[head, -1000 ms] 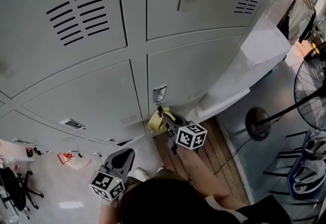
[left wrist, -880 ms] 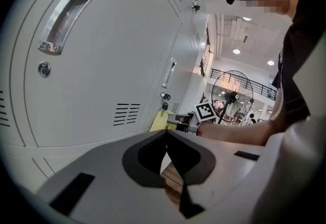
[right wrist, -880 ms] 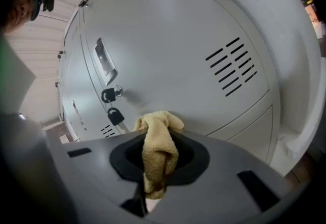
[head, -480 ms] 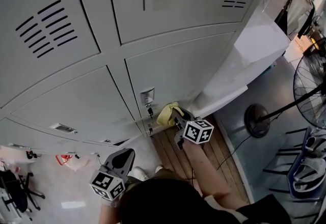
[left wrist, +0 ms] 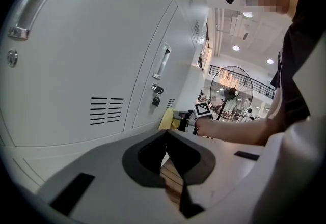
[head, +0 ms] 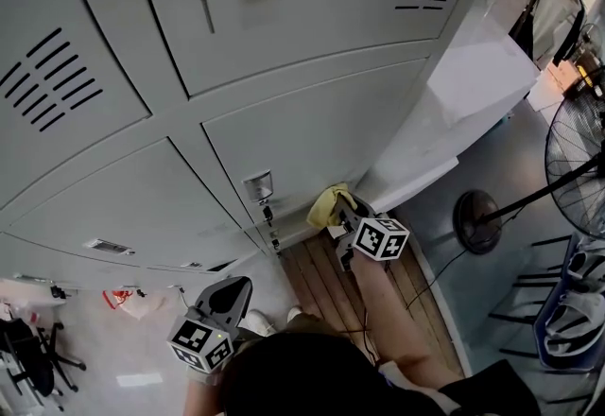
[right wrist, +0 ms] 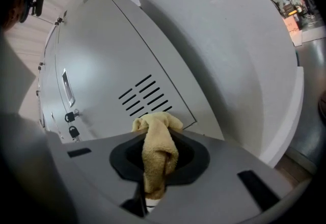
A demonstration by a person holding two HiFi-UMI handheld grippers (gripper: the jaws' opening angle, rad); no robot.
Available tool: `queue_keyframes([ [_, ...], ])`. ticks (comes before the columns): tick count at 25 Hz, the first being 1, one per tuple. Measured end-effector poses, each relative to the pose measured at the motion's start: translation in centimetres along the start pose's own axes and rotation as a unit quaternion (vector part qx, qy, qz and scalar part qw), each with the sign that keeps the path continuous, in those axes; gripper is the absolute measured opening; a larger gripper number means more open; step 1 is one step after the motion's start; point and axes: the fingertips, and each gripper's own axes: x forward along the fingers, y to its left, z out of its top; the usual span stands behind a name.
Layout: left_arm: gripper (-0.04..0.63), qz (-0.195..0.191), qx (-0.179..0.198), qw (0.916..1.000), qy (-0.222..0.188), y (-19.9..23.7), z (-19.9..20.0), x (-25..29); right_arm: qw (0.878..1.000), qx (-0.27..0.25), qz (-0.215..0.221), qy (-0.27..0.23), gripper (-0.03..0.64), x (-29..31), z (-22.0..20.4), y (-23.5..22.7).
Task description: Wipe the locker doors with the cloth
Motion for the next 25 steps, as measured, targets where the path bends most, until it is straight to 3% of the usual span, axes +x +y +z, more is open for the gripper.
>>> queue_keyframes([
  [13, 0.006, -0.010, -0.002, 0.9999, -0.002, 0.4, 0.2, 0.4, 0.999, 0.001, -0.030, -0.027, 0.054, -1.3, 2.3, -1.7],
  [25, 0.006, -0.043, 0.006, 0.9990, -0.010, 0.5, 0.7, -0.1, 0.998, -0.036, -0.004, -0.058, 0.054, -4.4, 4.9, 4.4],
])
